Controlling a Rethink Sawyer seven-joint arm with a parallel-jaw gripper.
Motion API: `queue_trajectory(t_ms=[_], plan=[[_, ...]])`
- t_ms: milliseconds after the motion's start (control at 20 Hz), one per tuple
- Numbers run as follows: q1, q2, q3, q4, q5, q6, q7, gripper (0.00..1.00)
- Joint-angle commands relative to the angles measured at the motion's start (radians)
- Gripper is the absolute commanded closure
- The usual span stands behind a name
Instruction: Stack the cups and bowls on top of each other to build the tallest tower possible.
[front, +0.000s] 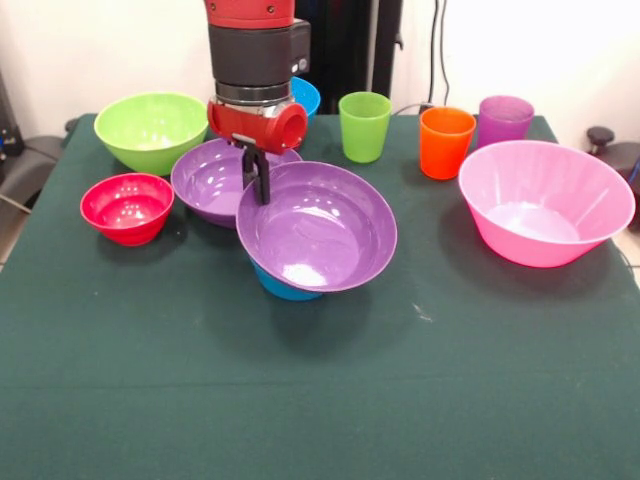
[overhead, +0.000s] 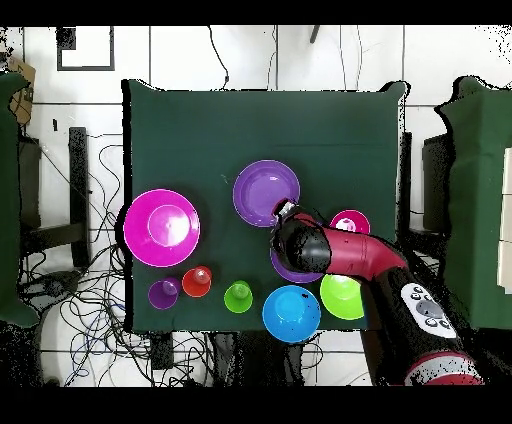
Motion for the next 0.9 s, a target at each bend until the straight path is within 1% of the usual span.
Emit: queue_trajectory(t_ms=[50,250,450,600,800,900], plan=[[-0.018,0.040,0.062,-0.064,-0.086,0.028,-0.072,1.00],[-0.044,0.039,0.093,-0.067,-0.100,0.062,-0.109,1.00],[-0.057,0.050,0.098,-0.055,-0.126,0.058,-0.116,1.00],[-0.070,0.076,0.092,-0.047,-0.159,0.025,-0.111,1.00],[-0.087,0.085,0.111,-0.048,-0.184,0.028,-0.118,1.00],[-0.081,0.091,0.109,-0.050,-0.192,0.022,-0.105,1.00]])
